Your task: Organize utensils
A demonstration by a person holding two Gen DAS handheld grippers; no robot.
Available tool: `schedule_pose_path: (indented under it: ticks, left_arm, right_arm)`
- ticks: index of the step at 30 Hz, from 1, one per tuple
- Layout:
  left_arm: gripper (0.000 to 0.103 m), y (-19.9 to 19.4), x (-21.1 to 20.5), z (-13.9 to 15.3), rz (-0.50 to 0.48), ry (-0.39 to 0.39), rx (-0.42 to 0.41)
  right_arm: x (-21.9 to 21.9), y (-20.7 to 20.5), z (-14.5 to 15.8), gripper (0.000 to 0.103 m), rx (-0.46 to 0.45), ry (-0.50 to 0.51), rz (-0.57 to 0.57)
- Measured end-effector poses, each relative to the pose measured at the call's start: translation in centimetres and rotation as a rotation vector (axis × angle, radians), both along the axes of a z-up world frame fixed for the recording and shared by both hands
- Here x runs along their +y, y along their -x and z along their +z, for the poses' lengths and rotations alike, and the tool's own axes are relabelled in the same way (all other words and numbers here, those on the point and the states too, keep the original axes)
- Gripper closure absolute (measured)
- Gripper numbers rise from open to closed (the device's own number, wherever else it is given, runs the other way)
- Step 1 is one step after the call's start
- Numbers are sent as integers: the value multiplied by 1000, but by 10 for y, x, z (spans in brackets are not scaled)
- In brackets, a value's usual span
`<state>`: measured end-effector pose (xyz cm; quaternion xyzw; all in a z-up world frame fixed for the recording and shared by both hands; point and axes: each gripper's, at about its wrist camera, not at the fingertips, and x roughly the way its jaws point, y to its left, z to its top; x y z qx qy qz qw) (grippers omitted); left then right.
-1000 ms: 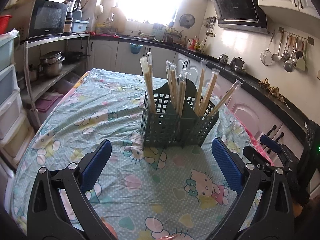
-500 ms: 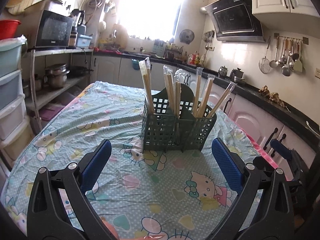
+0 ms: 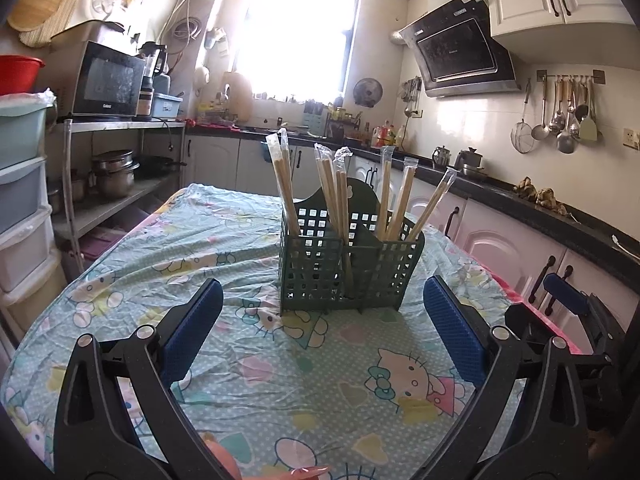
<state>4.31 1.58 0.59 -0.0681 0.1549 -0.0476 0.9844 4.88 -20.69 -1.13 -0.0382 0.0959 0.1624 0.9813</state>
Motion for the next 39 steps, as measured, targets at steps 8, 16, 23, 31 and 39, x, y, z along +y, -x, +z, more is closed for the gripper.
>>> schedule_pose_path:
  ticks: [8,16,23,31,39]
  left_arm:
    - [10,1,2,0,7,6,-4]
    - [10,1,2,0,5,6,-5]
    - [10,1,2,0,5,6,-8]
    - [10,2,3,1,9,6,-11]
    - [10,2,3,0,9,6,-11]
  right_arm:
    - [0,0,-1,6,9,-3,-6]
    - [-2,-4,-4,6,24,-15,-14]
    - [-2,-5,-5,6,30,-19,-16]
    - [-1,-6,-5,6,30,-17,-14]
    - [-2,-6,-6,6,31,-17,-15]
